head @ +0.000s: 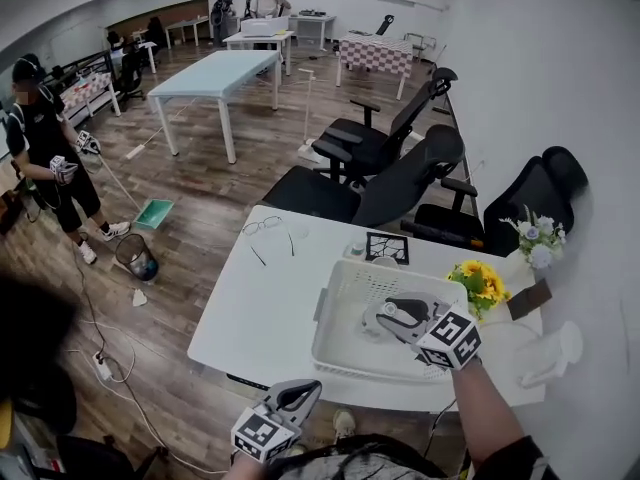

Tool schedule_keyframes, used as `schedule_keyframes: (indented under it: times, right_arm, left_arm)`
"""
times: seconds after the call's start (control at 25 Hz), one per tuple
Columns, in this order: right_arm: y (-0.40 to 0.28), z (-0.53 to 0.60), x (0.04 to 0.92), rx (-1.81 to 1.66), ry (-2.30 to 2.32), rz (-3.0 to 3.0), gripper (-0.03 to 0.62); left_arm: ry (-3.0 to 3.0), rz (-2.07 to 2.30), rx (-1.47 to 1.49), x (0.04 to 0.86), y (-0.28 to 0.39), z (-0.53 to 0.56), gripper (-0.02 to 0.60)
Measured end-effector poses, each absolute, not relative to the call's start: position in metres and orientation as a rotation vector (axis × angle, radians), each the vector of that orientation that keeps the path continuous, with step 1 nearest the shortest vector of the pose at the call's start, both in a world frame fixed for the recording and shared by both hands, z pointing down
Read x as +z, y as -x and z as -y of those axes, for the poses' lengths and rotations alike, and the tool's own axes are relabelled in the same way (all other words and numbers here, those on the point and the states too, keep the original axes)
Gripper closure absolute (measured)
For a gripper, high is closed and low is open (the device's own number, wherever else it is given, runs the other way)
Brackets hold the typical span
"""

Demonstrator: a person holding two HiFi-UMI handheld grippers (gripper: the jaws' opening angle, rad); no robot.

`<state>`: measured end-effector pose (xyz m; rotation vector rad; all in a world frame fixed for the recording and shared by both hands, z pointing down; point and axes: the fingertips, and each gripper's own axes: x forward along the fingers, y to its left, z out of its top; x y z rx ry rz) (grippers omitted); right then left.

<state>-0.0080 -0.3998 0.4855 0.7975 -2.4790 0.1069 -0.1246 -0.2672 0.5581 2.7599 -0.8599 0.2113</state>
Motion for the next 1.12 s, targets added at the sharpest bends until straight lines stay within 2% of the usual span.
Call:
schedule_keyframes:
  times: [0.36,0.88,1.12]
  right_arm:
    - [-0.032,0.370,0.434,0.081,-1.049,2.476,0.442]
    - [-0.143,0.304,0.354,0.025,-1.555,2.371,0.442]
    - [-0.167,0.266,0.322,0.001,-1.728,2.346,0.442]
  left_arm:
    - [-2.846,0.675,0.211,0.547,0.109,0.246,0.571]
    - [-2.950,0.296,0.262,0.539,0.066,0.197,0.571]
    - [-2.962,0.108,0.310,0.546,0.051,0.168,0.571]
